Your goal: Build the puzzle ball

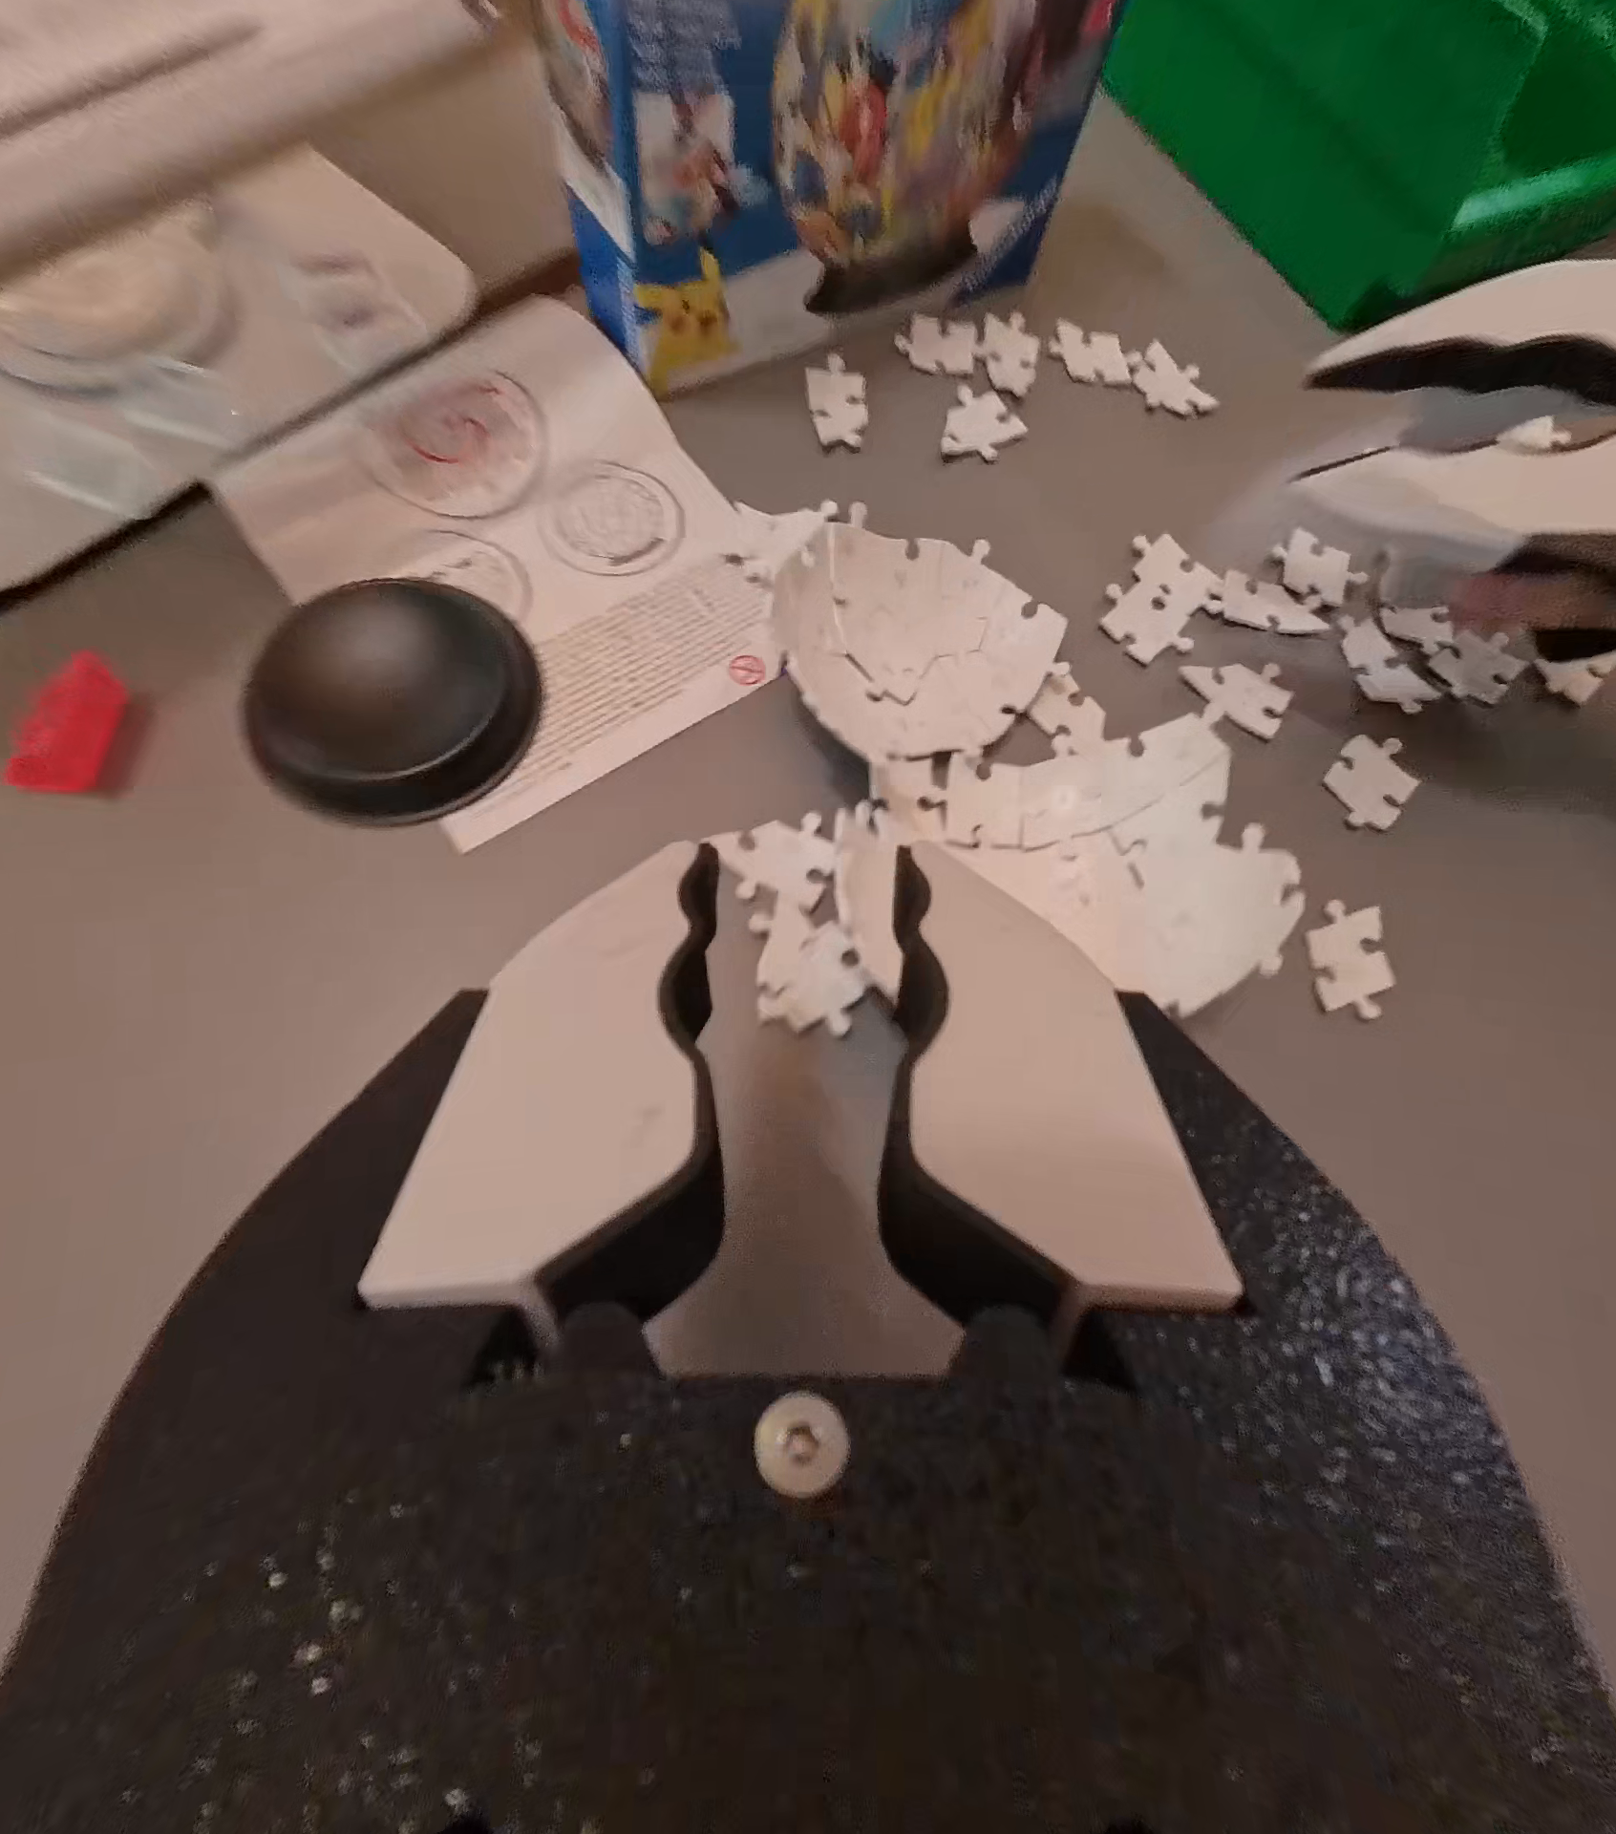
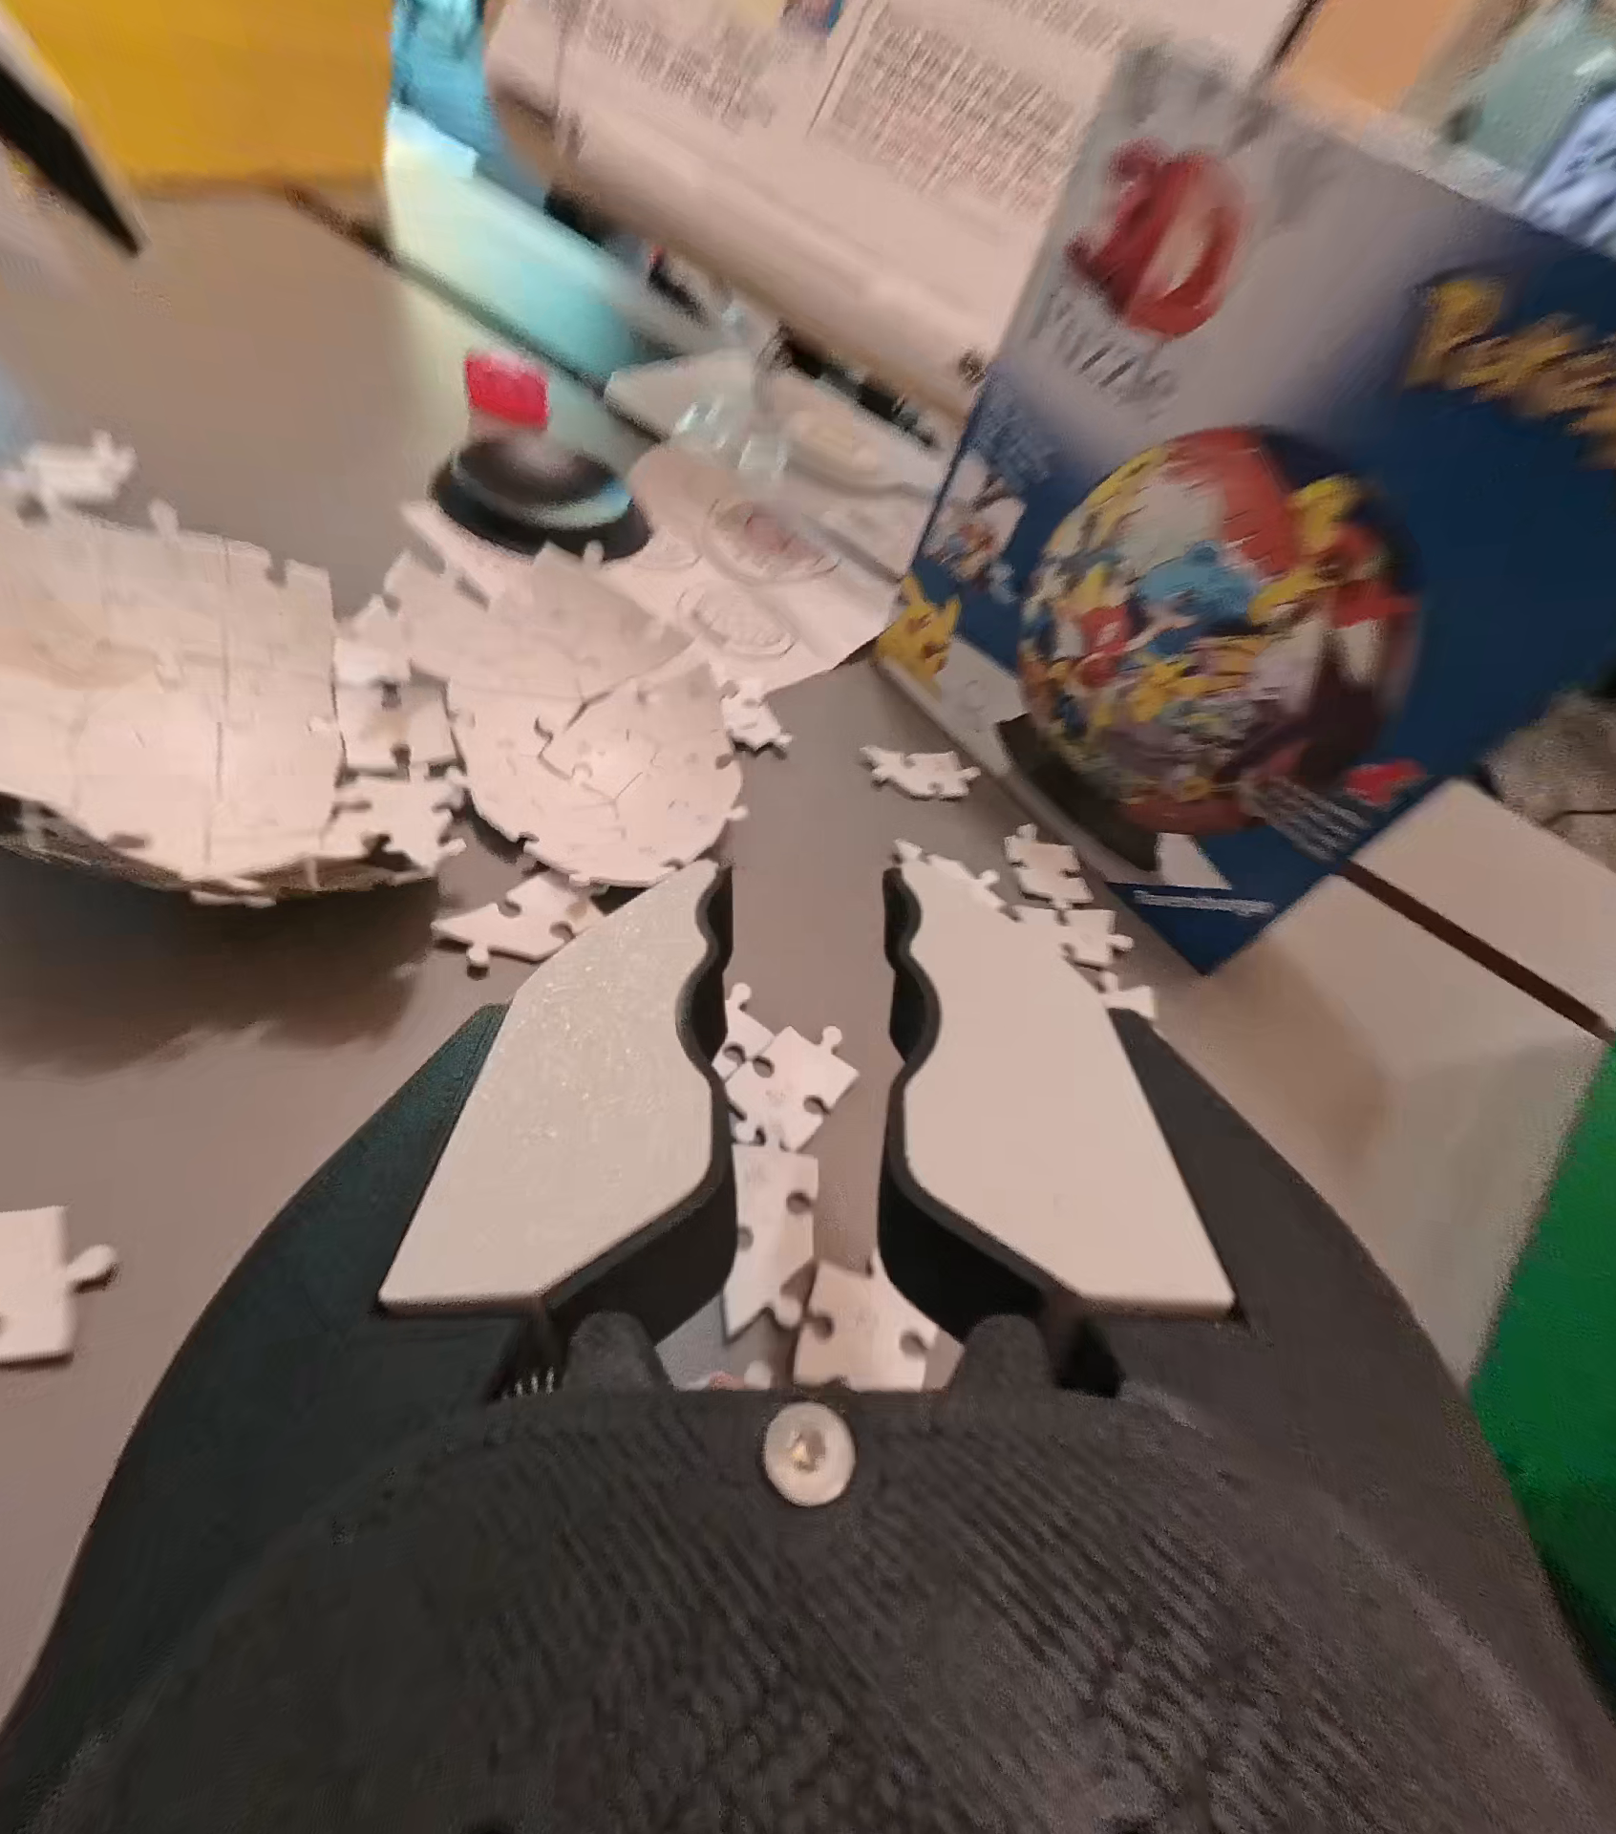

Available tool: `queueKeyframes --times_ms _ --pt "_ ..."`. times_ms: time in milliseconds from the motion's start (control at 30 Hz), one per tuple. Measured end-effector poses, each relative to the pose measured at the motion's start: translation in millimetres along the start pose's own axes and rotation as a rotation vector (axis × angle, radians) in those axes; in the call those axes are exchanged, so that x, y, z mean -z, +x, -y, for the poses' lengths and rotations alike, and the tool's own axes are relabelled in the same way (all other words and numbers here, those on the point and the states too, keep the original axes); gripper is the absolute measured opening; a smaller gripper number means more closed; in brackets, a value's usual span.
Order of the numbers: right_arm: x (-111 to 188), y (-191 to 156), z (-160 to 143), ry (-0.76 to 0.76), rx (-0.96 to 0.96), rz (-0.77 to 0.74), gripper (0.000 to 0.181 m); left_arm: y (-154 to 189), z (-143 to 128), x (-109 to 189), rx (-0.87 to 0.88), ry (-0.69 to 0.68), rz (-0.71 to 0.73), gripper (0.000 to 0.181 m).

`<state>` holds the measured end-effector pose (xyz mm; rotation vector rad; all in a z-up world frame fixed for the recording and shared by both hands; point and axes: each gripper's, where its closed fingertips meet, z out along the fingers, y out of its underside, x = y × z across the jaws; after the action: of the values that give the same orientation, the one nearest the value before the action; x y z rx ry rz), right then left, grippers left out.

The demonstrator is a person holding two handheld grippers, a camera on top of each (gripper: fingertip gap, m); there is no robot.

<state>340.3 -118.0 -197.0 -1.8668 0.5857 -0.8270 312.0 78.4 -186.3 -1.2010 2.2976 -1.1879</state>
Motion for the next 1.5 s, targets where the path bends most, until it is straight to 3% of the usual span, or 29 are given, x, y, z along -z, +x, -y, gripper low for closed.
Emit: queueKeyframes --times_ms 100,200,267,333,467,533,600,633,733,933,1233,1333,1433,1500 --pt "47.9 1.1 7.8 0.183 -0.149 -0.092 0.030 -23.3 -43.0 35.9 -0.011 0.131 0.172 0.047" --pt "84.5 18.4 13.6 0.343 -0.168 -0.273 0.024 -61.2 -111.3 85.9 -0.070 0.133 0.507 0.047" --pt "69.1 12.8 3.8 0.230 -0.153 -0.229 0.038 -78.6 -159.8 113.7 -0.115 -0.008 0.694 0.045" --pt "52.8 -4.2 -3.1 0.132 -0.106 -0.112 0.043 -79.7 -175.9 125.1 -0.115 -0.064 0.748 0.038" --pt "48.7 -12.5 0.5 0.143 -0.049 -0.087 0.046 -81.9 -176.0 126.5 -0.168 -0.069 0.798 0.027" --pt "51.2 -16.6 3.2 0.167 -0.021 -0.079 0.049 -88.5 -169.7 138.5 -0.235 -0.030 0.933 0.022" --pt "55.4 -21.1 6.9 0.202 0.012 -0.074 0.052 -86.9 -156.5 146.3 -0.418 0.028 1.073 0.029" --pt "56.4 -23.8 7.8 0.212 0.019 -0.056 0.053 -88.3 -158.0 142.6 -0.474 -0.012 1.096 0.036" --pt "56.0 -25.1 7.5 0.210 -0.005 -0.018 0.059 -101.8 -169.0 138.3 -0.528 -0.167 1.177 0.025" --pt "52.7 -25.6 4.1 0.175 -0.058 0.017 0.068 -105.5 -173.7 135.4 -0.539 -0.220 1.184 0.000" --pt "64.4 -41.9 4.2 0.167 -0.161 0.112 0.072 -104.0 -171.7 132.8 -0.626 -0.253 1.229 0.001" --pt "64.1 -41.4 4.2 0.164 -0.177 0.112 0.072 -99.8 -167.9 135.0 -0.637 -0.219 1.238 0.014" --pt "62.3 -62.8 10.7 0.163 -0.208 0.171 0.071 -89.1 -161.4 128.6 -0.548 -0.146 1.131 0.023" --pt "52.4 -70.6 9.6 0.108 -0.248 0.178 0.071 -67.2 -148.0 113.2 -0.385 -0.062 0.929 0.030"
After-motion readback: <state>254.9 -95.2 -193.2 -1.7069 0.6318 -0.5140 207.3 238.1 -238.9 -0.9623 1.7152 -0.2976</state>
